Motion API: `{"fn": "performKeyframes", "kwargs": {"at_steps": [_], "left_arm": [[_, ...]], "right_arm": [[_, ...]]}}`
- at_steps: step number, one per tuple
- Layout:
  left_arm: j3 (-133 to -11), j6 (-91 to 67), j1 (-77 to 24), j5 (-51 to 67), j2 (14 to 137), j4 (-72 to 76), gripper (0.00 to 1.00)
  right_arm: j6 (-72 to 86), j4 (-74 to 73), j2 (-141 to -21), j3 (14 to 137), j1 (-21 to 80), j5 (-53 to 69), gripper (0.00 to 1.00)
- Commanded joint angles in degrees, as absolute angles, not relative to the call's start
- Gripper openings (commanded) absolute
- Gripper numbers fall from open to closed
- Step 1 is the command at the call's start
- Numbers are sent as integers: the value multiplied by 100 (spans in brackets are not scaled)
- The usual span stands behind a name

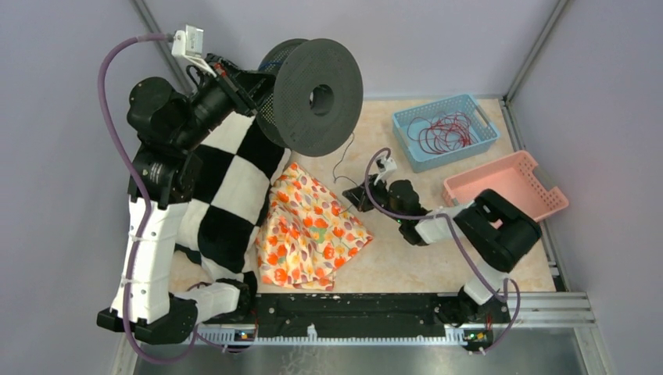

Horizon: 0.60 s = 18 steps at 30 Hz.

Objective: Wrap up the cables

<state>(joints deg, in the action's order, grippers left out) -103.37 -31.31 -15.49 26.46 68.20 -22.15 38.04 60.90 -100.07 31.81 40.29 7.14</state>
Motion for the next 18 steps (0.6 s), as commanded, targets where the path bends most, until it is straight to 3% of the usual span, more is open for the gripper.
{"fn": "performKeyframes", "kwargs": {"at_steps": [1,8,18], "left_arm": [[-9994,-3124,-1553,1447,6684,-1602,0],[-9738,-2783,-1556,640,7198,-1586,0],[-9184,-2417,-1564,-683,7778,-1154,0]], "right_arm": [[2170,3983,-8867,3410,4513,785,0],[552,676,-7123,3908,5385,1081,0],[-220,-2755,-5459,5153,5561,1861,0]]}}
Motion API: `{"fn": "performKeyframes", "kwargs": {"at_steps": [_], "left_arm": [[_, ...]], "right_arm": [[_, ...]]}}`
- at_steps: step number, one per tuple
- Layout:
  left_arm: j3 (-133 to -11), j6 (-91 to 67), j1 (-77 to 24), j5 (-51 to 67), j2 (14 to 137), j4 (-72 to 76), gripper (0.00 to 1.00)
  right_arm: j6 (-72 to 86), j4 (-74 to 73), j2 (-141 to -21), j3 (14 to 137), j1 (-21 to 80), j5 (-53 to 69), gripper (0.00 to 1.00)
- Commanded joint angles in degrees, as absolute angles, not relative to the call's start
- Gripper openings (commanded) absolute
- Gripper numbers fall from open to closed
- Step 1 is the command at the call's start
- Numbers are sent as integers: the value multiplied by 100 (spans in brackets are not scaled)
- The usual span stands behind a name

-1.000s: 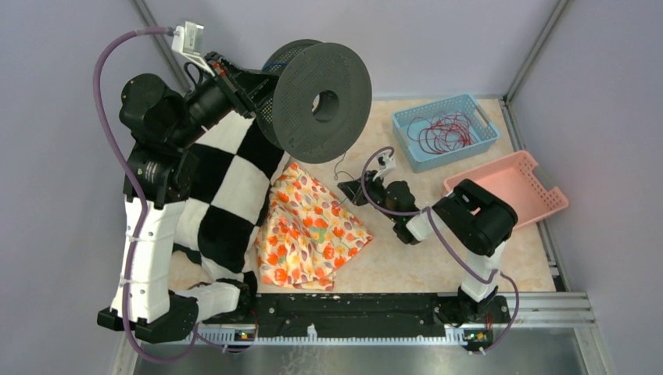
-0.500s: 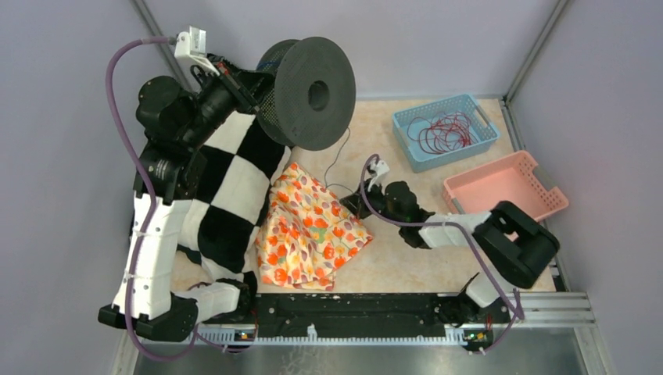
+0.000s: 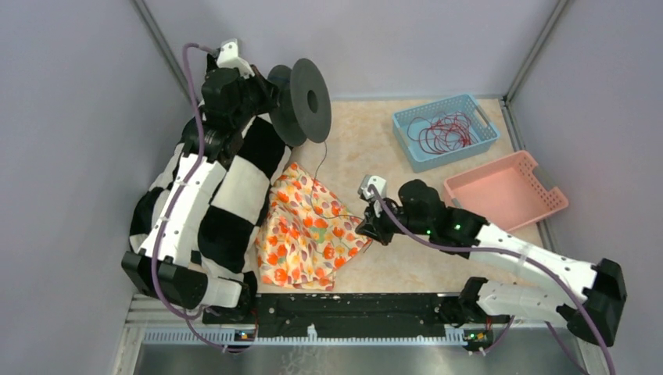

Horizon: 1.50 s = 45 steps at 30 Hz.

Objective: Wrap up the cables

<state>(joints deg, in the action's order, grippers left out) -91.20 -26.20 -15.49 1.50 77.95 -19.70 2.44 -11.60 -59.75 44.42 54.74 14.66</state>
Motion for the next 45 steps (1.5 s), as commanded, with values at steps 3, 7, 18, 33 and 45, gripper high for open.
{"fn": "performKeyframes", "kwargs": {"at_steps": [3,7,18,33,45], "left_arm": [[-9128,-2109,-1641,-1348,7899,-1194,0],[-8921,-1566,-1876,-2202,8067,-1233,0],[-8193,-1121,-2131,-2376,8157,-1130,0],[-8349,-801,-3584,-1205,8371,-1963,0],[-7878,-397,-3950,1442,8015,-2736,0]], "right_arm": [[-155,-2980,-5240,5546,5562,2333,0],[-130,-3172,-5370,6426,5563,2905,0],[-1006,-3098,-5433,8623,5568,2827,0],[-1476,-1632,-5890,8380,5319,1302,0],[-75,-706,-6215,7637,3597,1556,0]]}}
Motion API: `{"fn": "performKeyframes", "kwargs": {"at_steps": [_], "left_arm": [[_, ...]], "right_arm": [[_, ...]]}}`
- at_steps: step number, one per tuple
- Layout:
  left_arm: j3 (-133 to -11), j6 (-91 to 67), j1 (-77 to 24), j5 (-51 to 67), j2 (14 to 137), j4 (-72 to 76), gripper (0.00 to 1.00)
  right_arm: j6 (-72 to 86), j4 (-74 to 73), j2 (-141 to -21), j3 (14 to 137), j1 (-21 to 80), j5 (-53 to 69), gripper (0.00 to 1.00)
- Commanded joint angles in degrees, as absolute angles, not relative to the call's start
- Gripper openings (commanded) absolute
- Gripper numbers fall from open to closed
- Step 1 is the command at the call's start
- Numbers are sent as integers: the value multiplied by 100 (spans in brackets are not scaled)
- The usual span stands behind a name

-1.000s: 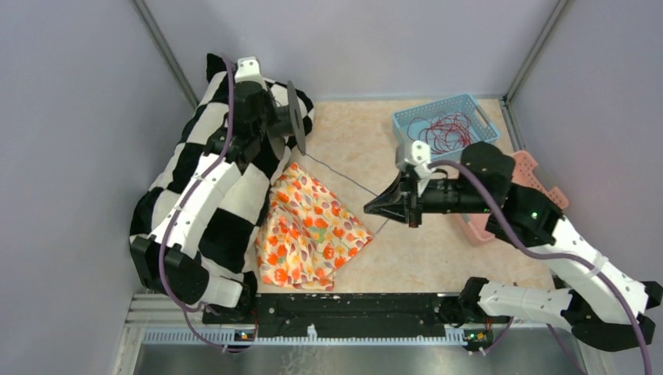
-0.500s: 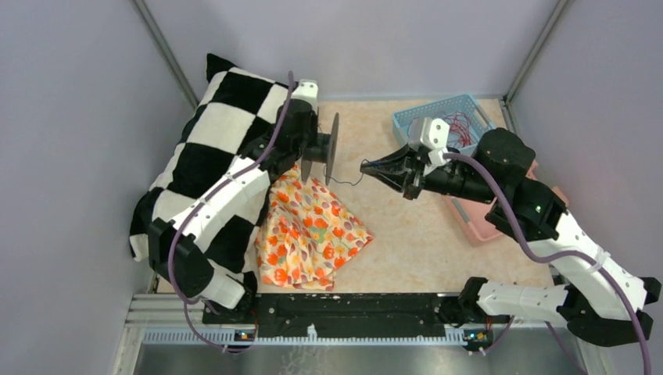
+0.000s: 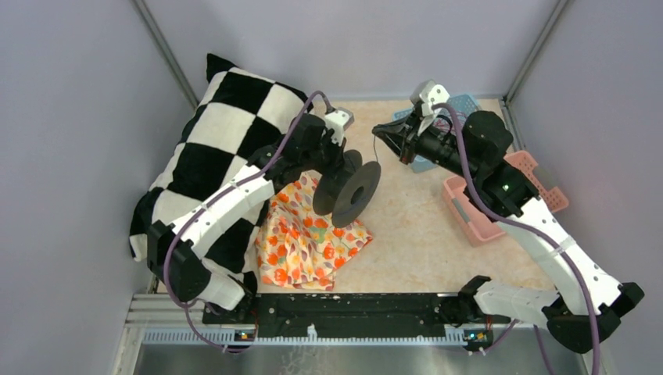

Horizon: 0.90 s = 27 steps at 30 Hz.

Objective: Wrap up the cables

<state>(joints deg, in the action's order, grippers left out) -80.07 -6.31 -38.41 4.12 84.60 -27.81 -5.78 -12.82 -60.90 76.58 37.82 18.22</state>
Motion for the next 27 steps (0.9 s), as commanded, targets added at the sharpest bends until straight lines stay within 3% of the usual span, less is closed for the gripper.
{"fn": "performKeyframes", "kwargs": {"at_steps": [1,15,27], "left_arm": [[-7852,-350,-3997,1510,8018,-2821,0],[-7654,-251,-4399,2619,7901,-2803,0],[-7711,-70,-4386,4124,7441,-2573,0]], "right_arm": [[36,-651,-6260,7638,3530,1538,0],[770,-171,-6772,7442,2811,1354,0],[775,-761,-5994,5567,2534,801,0]]}}
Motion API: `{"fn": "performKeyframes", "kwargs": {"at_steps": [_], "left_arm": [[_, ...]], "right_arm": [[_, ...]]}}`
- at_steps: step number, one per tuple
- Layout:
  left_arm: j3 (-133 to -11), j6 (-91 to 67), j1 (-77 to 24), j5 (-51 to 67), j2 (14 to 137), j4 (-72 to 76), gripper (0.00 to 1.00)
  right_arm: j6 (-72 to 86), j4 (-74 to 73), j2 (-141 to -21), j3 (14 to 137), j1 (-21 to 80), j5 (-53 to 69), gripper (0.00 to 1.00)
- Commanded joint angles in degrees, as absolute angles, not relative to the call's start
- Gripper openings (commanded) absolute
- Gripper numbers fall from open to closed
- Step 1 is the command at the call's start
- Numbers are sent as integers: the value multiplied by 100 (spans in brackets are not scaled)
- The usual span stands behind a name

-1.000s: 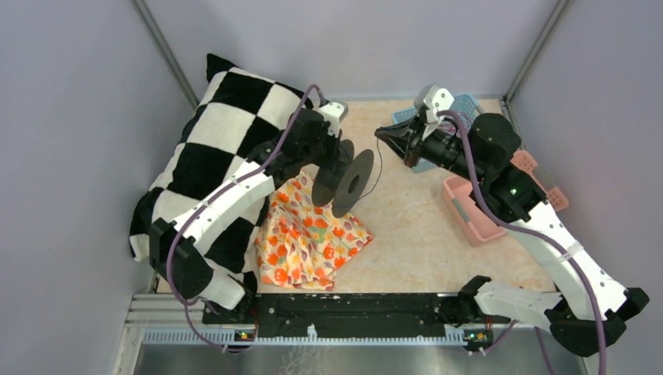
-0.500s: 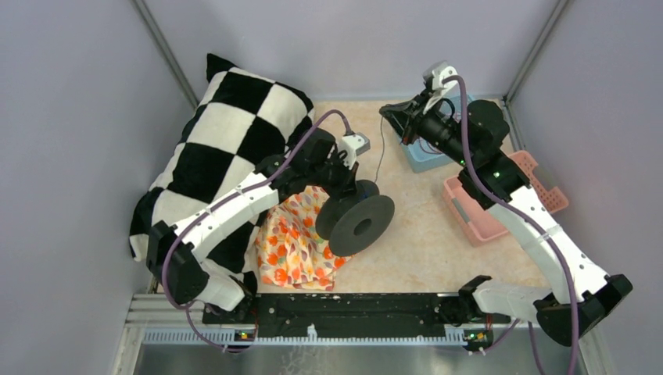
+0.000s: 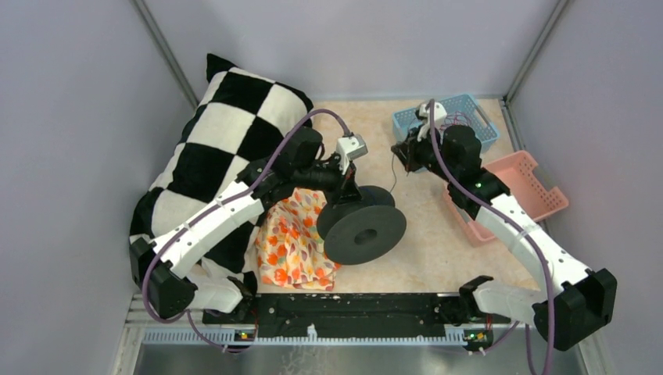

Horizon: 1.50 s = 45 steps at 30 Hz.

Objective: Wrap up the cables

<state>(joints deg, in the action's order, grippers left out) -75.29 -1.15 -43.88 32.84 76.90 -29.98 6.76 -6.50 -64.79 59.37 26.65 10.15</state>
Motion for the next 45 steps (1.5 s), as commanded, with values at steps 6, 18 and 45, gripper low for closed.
{"fn": "performKeyframes", "kwargs": {"at_steps": [6,18,45], "left_arm": [[-7819,-324,-4364,4849,7284,-2134,0],[-7684,-2052,-3712,4827,6927,-182,0],[-5400,-5487,-3526,634,6757,3047,0]], "right_arm": [[769,-1507,-5392,5047,2532,417,0],[1174,-2523,-3957,4579,2534,800,0],[3376,-919,-3522,4222,2594,1886,0]]}}
